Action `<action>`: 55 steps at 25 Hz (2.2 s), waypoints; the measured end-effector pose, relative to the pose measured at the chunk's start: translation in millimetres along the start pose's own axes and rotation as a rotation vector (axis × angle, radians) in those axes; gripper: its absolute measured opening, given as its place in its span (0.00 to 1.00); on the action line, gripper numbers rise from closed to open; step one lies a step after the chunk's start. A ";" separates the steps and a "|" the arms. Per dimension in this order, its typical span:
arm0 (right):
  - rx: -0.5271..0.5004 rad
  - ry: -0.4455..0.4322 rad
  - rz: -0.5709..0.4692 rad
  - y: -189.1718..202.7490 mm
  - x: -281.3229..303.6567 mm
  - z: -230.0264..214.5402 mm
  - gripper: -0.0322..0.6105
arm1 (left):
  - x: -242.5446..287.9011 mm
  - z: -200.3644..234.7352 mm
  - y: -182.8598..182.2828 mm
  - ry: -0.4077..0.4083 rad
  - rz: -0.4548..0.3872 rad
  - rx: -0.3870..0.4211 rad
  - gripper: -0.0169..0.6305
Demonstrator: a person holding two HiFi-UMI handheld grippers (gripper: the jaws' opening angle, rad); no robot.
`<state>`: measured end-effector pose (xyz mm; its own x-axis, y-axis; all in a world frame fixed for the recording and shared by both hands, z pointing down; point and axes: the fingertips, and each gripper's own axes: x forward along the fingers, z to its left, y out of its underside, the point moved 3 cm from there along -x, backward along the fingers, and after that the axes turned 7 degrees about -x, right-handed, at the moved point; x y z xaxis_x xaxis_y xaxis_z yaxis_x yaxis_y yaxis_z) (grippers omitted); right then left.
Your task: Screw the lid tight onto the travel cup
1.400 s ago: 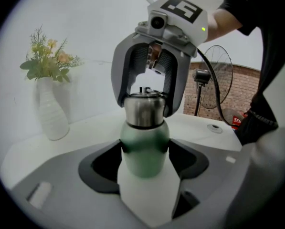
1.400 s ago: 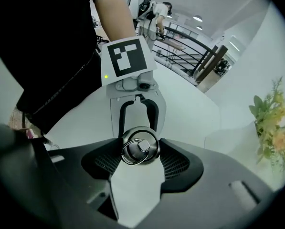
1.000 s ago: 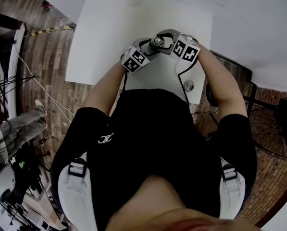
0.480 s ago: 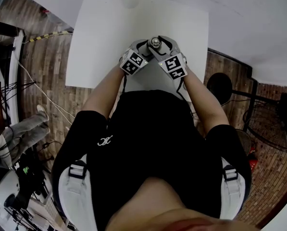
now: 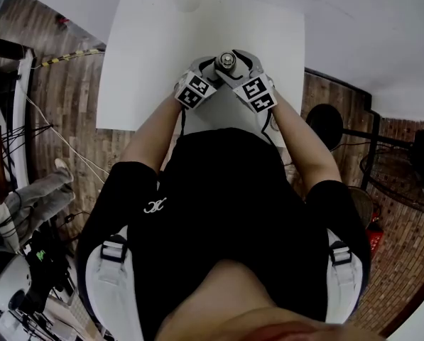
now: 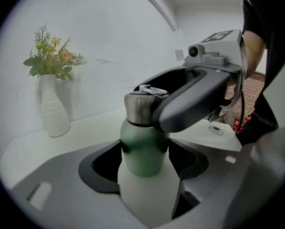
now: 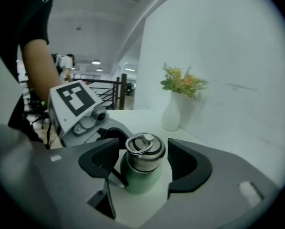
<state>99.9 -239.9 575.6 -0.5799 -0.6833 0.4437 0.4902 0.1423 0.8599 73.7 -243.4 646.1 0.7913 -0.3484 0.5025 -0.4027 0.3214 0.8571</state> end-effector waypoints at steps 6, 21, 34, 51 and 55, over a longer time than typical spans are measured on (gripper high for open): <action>-0.563 -0.369 0.220 -1.8 -1.7 9.0 0.55 | -1.3 1.4 1.5 0.002 0.016 0.025 0.58; -1.350 -0.805 0.548 1.3 8.5 8.3 0.43 | -2.3 2.0 1.1 0.009 0.022 0.029 0.58; -0.712 -0.669 0.357 -4.7 7.0 3.8 0.43 | -2.2 0.5 5.3 0.019 0.030 0.041 0.57; -0.160 -0.160 0.070 1.4 3.2 -2.8 0.43 | 3.5 1.2 8.5 -0.044 0.013 0.043 0.58; -0.115 -0.109 0.052 0.5 1.1 -2.8 0.43 | 3.7 1.1 9.8 -0.060 0.019 0.034 0.58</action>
<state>101.3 -242.6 575.8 -0.6160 -0.5941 0.5172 0.5893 0.0880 0.8031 72.2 -242.5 656.5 0.7546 -0.3952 0.5239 -0.4340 0.2984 0.8501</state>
